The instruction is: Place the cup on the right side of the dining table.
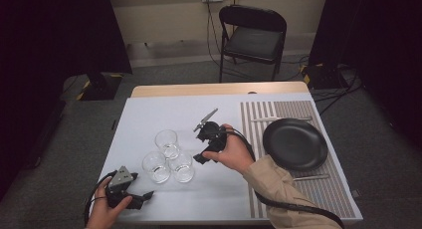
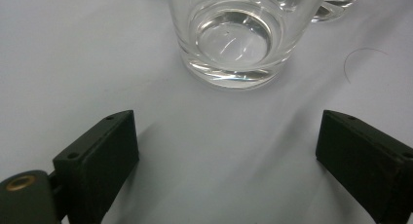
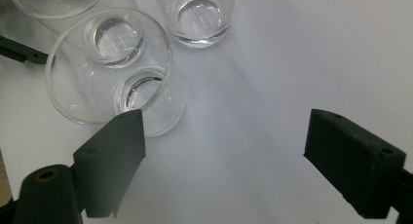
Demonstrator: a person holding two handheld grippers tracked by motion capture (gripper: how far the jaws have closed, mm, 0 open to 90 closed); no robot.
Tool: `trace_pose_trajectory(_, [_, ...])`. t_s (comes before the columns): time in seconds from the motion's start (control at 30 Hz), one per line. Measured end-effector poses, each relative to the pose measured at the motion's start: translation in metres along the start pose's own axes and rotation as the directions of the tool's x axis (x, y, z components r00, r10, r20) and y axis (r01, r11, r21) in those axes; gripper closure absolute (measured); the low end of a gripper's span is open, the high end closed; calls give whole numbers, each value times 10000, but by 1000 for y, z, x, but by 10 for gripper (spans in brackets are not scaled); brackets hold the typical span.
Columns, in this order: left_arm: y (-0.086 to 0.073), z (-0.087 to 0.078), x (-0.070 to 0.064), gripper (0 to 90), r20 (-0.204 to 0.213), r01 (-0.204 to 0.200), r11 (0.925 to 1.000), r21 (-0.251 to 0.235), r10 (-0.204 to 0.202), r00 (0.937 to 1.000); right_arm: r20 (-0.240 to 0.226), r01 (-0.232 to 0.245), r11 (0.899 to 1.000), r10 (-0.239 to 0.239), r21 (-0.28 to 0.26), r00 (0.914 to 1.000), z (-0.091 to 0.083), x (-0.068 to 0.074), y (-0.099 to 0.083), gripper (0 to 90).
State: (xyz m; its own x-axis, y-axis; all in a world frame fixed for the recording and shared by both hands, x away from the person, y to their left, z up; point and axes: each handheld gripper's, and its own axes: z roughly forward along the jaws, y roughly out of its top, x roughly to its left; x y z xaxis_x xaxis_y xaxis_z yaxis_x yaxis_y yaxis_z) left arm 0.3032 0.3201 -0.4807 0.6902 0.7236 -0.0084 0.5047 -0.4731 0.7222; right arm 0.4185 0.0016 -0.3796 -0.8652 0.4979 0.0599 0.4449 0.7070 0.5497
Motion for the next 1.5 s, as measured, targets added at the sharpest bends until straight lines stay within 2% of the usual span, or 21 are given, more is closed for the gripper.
trace_pose_trajectory(0.6, [0, 0, 0, 75, -9, -21, 10000, 0, 21, 10000, 56, 165, 9998, -165, 98, 9998, 10, 8, 11, 142])
trace_pose_trajectory(0.77, [0, 0, 0, 75, -8, -24, 10000, 4, 24, 10000, 115, -11, 10000, 11, -10, 9999, 10, 6, 13, 148])
trace_pose_trajectory(0.8, [0, 0, 0, 75, -11, -24, 10000, -2, 24, 10000, 47, 36, 10000, -36, -15, 10000, 9, 7, 13, 168])
trace_pose_trajectory(1.0, [0, 0, 0, 75, -9, -22, 10000, 3, 22, 10000, 139, 218, 9997, -217, -119, 9997, 4, 9, 18, 160])
trace_pose_trajectory(1.2, [0, 0, 0, 75, -17, -30, 10000, 11, 30, 10000, 55, 235, 9997, -235, -45, 9997, 9, 11, 24, 166])
trace_pose_trajectory(1.33, [0, 0, 0, 75, 0, -8, 10000, -15, 8, 10000, -51, 247, 9997, -247, 58, 9997, 16, 14, 25, 193])
trace_pose_trajectory(1.4, [0, 0, 0, 75, -4, -7, 10000, -11, 7, 10000, -268, 321, 9993, -316, 208, 9991, 22, 16, 25, 248])
trace_pose_trajectory(1.5, [0, 0, 0, 75, -3, -5, 10000, -11, 5, 10000, -272, 450, 9984, -441, 330, 9987, 24, 17, 25, 287])
